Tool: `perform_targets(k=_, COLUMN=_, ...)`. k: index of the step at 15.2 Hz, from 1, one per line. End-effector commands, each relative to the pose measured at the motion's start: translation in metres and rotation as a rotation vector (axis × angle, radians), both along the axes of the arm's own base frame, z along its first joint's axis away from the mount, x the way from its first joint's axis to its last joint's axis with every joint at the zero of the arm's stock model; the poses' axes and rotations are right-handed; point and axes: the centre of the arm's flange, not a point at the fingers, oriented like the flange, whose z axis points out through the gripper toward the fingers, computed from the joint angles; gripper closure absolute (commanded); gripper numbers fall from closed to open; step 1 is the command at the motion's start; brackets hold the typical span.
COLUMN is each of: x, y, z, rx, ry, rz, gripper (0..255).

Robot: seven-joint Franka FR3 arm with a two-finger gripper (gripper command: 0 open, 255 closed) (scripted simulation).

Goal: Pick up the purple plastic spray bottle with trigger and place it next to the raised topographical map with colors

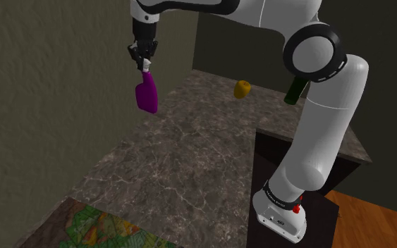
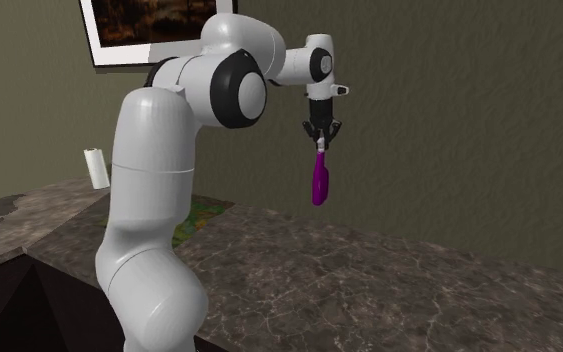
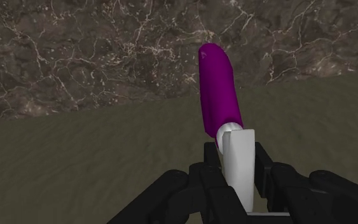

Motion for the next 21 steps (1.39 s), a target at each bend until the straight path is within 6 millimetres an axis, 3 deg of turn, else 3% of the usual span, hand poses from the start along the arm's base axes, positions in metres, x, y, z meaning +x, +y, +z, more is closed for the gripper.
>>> perform_targets(k=1, x=-0.01, y=0.007, z=0.011, rx=0.0, ry=0.0, rz=0.0, gripper=255)
perform_targets(k=21, x=-0.2, y=0.146, z=0.132, rx=0.0, ry=0.0, rz=0.0, gripper=255)
